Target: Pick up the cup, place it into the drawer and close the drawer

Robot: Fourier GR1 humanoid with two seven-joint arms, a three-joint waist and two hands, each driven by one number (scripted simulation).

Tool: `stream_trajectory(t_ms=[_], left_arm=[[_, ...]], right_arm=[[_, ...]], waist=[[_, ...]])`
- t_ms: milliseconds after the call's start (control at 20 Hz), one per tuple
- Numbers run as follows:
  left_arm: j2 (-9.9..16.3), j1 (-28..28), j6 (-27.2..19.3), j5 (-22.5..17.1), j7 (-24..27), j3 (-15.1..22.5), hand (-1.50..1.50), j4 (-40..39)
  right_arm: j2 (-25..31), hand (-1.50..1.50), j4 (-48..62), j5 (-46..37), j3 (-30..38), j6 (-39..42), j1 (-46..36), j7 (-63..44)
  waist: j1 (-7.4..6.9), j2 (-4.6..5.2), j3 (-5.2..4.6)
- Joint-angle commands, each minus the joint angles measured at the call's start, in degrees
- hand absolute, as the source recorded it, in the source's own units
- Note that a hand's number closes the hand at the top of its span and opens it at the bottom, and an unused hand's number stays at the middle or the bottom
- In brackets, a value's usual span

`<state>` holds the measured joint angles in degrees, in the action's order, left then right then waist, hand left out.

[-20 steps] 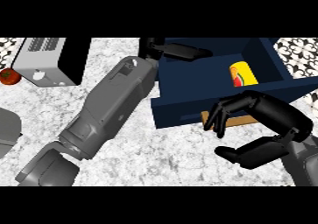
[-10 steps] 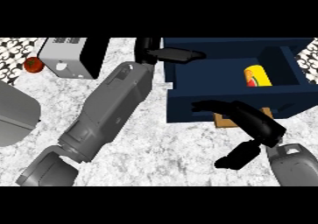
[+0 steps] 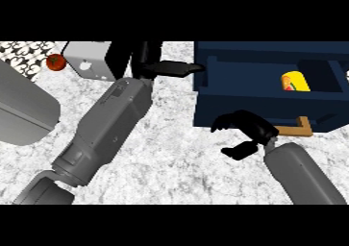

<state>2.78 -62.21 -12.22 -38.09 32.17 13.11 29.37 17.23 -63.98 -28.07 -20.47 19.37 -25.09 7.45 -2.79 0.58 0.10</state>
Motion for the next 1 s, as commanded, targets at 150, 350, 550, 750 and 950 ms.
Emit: stream_trajectory(t_ms=[150, 350, 550, 750, 950], left_arm=[[3.2, 5.4, 3.5, -0.4, -1.6, 0.1, -1.5, 6.0], [6.3, 7.6, 5.6, -0.8, -3.5, 0.0, -1.5, 8.0], [6.3, 12.4, 8.1, -0.4, -2.2, 1.5, -1.5, 10.8], [9.1, 10.8, 9.6, -1.2, -5.5, 0.8, -1.5, 11.9], [9.0, 12.6, 10.3, -1.0, -4.3, 1.2, -1.5, 12.8]], right_arm=[[-1.1, 1.5, 22.1, -1.0, 7.1, -6.9, -12.2, 11.7], [-0.2, 1.5, 29.6, -0.8, 10.5, -10.7, -16.7, 16.1], [3.1, 1.5, 34.3, 2.3, 16.2, -10.0, -24.0, 15.9], [5.5, 1.5, 36.6, 3.8, 19.2, -10.7, -27.5, 14.8], [7.0, 1.5, 36.6, 5.5, 20.7, -9.4, -28.8, 13.7]], waist=[[-2.51, 0.4, 0.12], [-3.88, 0.85, 0.19], [-5.91, 1.09, 0.19], [-6.81, 1.63, 0.24], [-8.06, 1.95, 0.2]])
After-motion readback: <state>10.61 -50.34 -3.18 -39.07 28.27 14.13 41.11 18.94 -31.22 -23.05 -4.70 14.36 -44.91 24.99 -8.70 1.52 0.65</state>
